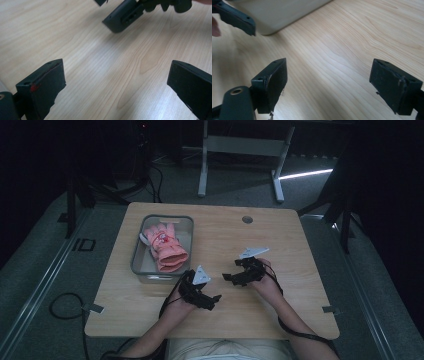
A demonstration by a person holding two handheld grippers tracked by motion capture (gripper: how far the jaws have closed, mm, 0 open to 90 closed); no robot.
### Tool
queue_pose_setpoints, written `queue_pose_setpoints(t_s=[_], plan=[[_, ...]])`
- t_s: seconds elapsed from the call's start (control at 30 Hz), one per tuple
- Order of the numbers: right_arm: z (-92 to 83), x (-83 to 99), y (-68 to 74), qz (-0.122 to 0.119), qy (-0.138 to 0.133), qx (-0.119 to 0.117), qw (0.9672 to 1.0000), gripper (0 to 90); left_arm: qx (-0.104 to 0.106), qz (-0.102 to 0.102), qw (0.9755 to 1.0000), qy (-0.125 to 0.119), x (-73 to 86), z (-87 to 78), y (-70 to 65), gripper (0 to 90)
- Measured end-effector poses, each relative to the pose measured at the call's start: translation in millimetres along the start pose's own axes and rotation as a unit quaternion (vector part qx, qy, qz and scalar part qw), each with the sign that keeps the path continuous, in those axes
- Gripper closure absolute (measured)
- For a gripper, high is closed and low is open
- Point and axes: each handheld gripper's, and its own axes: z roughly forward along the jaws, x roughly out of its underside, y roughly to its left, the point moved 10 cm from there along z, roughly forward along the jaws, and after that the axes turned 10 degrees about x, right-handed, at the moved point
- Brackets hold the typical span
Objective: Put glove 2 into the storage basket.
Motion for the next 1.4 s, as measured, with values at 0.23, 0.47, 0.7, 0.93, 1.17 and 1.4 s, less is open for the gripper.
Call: queue_pose_setpoints(t_s=[0.23,0.47,0.7,0.93,1.17,1.4], plan=[[2.2,17.8,-20.1,0.019,0.01,0.028,0.9994,14.6,-0.009,0.008,0.9999,-0.004,3.7,0.3,0.4,1.6],[-2.6,32.9,-38.4,0.031,0.01,0.057,0.9978,14.2,-0.002,0.021,0.9998,-0.001,4.0,4.4,-5.6,1.6],[-9.9,46.9,-49.4,0.031,0.013,0.072,0.9968,13.8,0.009,0.03,0.9995,0.005,7.5,10.6,-12.1,1.6],[-17.3,54.3,-59.1,0.043,0.002,0.088,0.9952,13.9,0.011,0.038,0.9991,0.016,13.4,15.7,-16.6,1.6],[-21.3,61.0,-68.8,0.056,0.0,0.104,0.993,13.9,0.019,0.038,0.9988,0.024,16.5,19.2,-19.1,1.6],[-23.3,62.4,-71.9,0.057,-0.001,0.108,0.9925,13.9,0.021,0.029,0.9991,0.02,19.2,16.9,-18.4,1.6]])
